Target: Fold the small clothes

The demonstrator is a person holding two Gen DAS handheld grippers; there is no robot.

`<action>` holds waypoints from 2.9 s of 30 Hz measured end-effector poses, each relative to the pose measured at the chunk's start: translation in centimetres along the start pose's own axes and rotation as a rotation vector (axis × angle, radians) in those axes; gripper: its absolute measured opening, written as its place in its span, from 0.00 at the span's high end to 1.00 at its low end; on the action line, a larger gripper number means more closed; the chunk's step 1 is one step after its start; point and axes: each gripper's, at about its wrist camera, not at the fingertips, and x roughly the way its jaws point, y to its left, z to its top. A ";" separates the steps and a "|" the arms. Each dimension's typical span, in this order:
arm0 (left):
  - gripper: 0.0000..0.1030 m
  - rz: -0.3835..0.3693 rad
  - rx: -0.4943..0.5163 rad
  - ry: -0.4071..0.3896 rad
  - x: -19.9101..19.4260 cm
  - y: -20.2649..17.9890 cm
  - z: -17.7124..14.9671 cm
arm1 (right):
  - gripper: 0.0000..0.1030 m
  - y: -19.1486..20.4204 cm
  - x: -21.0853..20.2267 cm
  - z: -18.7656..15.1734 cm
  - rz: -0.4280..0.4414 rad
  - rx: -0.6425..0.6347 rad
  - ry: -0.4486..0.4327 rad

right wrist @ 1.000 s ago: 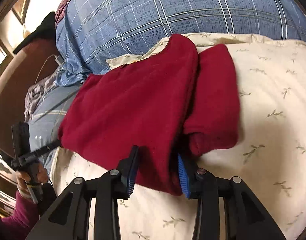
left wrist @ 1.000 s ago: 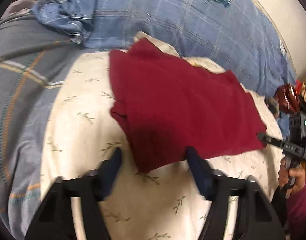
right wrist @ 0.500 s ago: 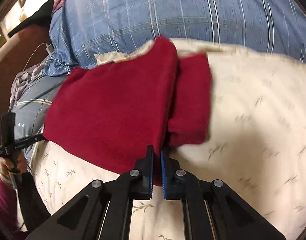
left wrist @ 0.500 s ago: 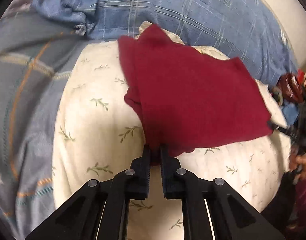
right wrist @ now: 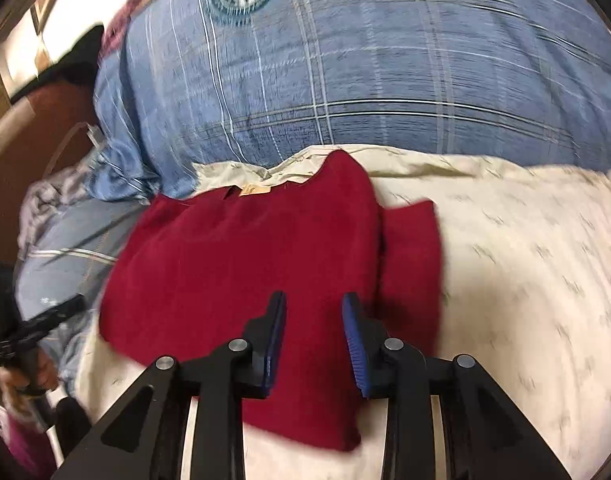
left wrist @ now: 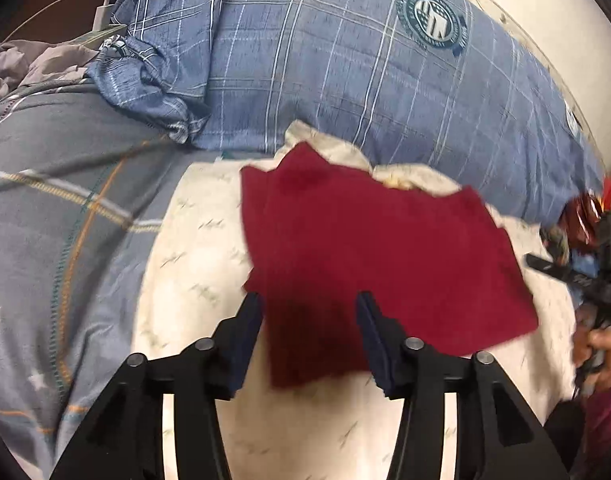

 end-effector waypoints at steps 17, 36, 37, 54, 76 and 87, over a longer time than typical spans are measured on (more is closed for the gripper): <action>0.40 0.117 -0.071 0.010 7.9 0.4 -0.1 | 0.64 1.2 7.4 6.0 -0.179 0.008 -0.058; 0.35 0.080 -0.101 0.031 9.1 1.6 0.3 | 0.66 22.7 20.8 6.8 0.117 -0.356 0.192; 0.35 0.079 -0.105 0.032 9.2 1.8 0.4 | 0.66 22.5 21.4 6.8 0.115 -0.344 0.196; 0.32 0.022 -0.202 0.018 7.0 4.8 -0.3 | 0.21 28.4 21.7 5.9 0.080 -0.423 0.303; 0.72 -0.065 -0.146 -0.034 8.2 3.1 0.5 | 0.77 23.2 14.2 7.8 0.179 -0.318 0.176; 0.74 -0.065 -0.101 -0.067 6.6 2.2 0.1 | 0.32 25.6 16.8 7.5 0.187 -0.269 0.301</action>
